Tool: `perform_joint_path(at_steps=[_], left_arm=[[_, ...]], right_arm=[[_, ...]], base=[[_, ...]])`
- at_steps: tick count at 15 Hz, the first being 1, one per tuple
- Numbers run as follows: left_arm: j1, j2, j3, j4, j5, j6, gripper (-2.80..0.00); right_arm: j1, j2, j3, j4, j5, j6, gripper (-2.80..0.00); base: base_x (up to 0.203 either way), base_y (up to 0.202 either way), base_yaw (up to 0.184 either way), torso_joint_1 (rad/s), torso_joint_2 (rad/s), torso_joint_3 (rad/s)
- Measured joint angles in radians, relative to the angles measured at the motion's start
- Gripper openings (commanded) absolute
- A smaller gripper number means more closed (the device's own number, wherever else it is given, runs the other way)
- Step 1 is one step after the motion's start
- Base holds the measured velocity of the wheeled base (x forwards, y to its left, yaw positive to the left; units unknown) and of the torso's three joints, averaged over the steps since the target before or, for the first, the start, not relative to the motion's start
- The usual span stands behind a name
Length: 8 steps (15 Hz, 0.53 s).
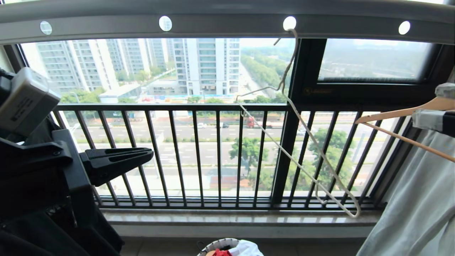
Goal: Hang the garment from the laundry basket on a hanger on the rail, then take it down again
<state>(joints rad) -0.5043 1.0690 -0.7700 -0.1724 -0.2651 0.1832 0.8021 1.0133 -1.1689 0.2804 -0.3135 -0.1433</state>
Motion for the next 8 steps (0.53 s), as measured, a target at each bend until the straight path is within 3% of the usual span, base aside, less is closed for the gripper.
perform_joint_path(at_steps=[4, 6, 8], left_arm=[[0.006, -0.127, 0.148, -0.002, 0.026, -0.045, -2.80], [0.013, -0.242, 0.238, -0.002, 0.077, -0.097, -2.80], [0.077, -0.363, 0.311, -0.001, 0.148, -0.135, -2.80]], right_arm=[[-0.202, -0.224, 0.182, -0.004, 0.026, -0.035, -2.80], [-0.307, -0.338, 0.270, -0.005, 0.030, -0.046, -2.80], [-0.437, -0.441, 0.349, -0.007, 0.032, -0.048, -2.80]], base=[[0.000, 0.000, 0.000, 0.000, 0.00, 0.000], [0.000, 0.000, 0.000, 0.000, 0.00, 0.000], [0.000, 0.000, 0.000, 0.000, 0.00, 0.000]])
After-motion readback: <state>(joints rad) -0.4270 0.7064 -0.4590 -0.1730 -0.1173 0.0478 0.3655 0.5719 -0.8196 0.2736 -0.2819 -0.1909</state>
